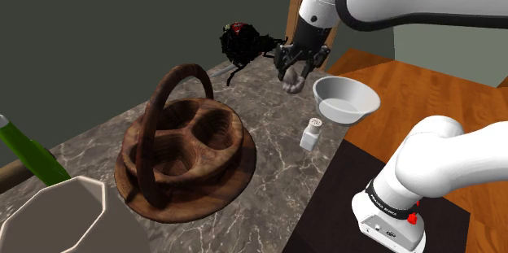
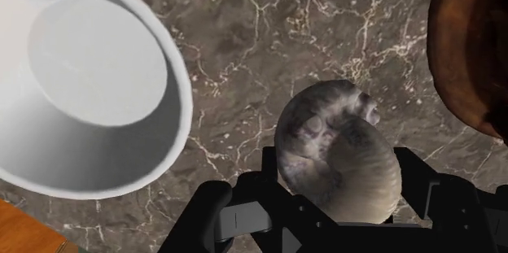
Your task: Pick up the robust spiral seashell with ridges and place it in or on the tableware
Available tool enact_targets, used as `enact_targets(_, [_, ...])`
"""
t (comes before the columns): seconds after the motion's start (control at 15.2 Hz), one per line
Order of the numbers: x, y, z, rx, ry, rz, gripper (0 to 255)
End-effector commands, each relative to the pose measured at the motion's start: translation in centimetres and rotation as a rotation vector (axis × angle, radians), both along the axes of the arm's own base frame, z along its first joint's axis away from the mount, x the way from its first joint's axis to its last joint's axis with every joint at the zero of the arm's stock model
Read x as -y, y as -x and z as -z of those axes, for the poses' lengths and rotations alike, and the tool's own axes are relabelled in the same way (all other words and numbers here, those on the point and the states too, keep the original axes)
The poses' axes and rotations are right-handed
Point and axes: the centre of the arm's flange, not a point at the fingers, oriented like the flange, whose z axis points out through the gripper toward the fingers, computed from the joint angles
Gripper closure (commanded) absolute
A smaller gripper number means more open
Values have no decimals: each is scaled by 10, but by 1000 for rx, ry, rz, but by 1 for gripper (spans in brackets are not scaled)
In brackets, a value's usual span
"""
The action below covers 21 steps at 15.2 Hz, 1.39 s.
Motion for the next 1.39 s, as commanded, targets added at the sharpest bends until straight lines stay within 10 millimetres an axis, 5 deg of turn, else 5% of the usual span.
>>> enact_targets(0.0, [0,1,-10,0,0,0,255])
enact_targets(0.4, [0,1,-40,0,0,0,255])
enact_targets(1.32, [159,94,-47,0,0,0,255])
